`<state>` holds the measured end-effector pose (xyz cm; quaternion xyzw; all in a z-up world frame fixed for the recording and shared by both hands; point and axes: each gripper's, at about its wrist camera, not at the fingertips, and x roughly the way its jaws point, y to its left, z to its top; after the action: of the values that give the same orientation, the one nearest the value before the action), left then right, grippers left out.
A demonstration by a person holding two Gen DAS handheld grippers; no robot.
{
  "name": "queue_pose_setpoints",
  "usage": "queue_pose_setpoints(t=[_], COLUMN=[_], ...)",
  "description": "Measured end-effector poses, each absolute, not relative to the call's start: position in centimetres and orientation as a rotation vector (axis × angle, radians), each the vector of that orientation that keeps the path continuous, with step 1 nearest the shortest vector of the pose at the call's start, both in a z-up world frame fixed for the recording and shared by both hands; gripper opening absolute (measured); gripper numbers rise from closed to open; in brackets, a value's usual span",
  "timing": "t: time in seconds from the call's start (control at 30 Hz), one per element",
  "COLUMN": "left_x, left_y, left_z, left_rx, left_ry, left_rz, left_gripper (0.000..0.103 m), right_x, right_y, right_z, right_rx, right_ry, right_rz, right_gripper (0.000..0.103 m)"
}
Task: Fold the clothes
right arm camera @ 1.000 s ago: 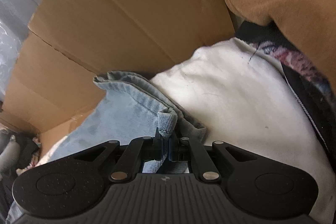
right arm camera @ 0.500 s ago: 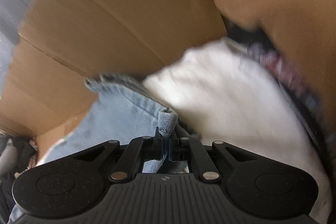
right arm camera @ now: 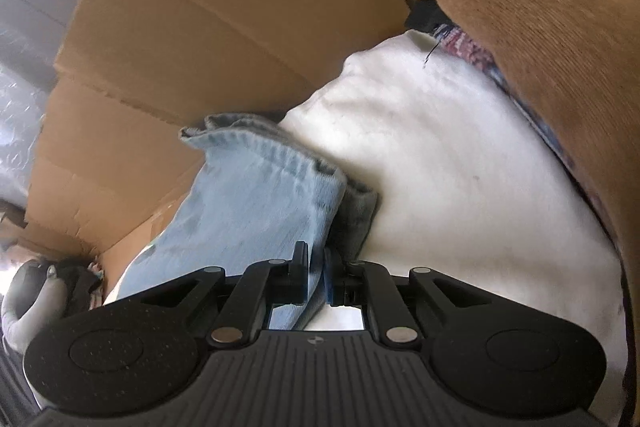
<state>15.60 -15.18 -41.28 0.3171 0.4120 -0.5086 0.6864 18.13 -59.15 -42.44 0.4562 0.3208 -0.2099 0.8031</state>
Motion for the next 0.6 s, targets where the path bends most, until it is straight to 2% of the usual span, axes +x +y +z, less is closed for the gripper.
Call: queue_pose_setpoints(t=[0.33, 0.53, 0.6], left_x=[17.5, 18.4, 18.6], left_y=[-14.6, -14.4, -14.6], left_z=[-39.5, -39.6, -39.9], left_rx=[0.563, 0.495, 0.485], left_ry=[0.911, 0.934, 0.932], left_rz=[-1.100, -1.069, -1.049], left_gripper=[0.072, 0.072, 0.072], right_x=[17.7, 19.7, 20.9], right_y=[-55.0, -50.3, -48.4], right_z=[-41.3, -40.9, -40.8], right_rx=[0.896, 0.756, 0.680], right_ry=[0.719, 0.804, 0.840], right_rz=[-0.305, -0.120, -0.063], right_gripper=[0.007, 0.008, 0.015])
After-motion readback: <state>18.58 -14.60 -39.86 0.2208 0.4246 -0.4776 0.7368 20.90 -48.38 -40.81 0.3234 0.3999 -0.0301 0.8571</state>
